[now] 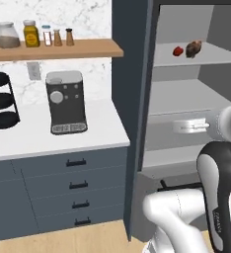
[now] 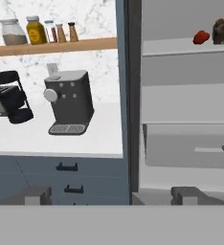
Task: Place one bell pepper and one steak in each tupperware on the nearby counter, to pack two identical lunches.
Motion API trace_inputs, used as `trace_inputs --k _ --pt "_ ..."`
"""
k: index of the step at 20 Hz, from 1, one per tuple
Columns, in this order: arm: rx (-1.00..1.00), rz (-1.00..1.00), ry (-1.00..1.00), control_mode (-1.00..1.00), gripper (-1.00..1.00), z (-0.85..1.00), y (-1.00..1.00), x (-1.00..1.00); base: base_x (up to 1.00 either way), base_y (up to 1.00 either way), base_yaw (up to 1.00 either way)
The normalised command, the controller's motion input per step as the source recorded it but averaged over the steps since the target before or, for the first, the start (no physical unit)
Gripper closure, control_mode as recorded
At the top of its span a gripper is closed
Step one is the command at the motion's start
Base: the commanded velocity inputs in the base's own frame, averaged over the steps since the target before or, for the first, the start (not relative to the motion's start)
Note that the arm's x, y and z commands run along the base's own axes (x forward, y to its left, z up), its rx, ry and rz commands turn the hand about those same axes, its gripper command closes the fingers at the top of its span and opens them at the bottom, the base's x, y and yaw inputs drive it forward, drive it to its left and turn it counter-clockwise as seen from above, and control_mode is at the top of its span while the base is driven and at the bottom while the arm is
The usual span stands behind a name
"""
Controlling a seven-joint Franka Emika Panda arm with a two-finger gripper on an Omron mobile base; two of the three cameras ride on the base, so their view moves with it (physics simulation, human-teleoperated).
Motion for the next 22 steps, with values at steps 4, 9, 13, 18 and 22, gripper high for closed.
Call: trace_inputs --k 4,9,13,18,22 --pt "0.0 0.0 0.0 1.0 -1.0 0.0 0.0 0.0 0.0 -0.69 0.05" --pt "0.0 0.0 0.0 1.0 -1.0 0.0 0.0 0.0 0.0 -0.33 0.0" --pt "0.0 0.0 0.0 1.0 -1.0 0.0 0.0 0.0 0.08 -0.64 0.0" --pt "0.0 0.0 0.0 1.0 -1.0 0.0 0.0 0.0 0.09 -0.1 0.0" --pt "0.0 0.0 0.0 1.0 -1.0 0.0 0.0 0.0 0.4 -0.3 0.0"
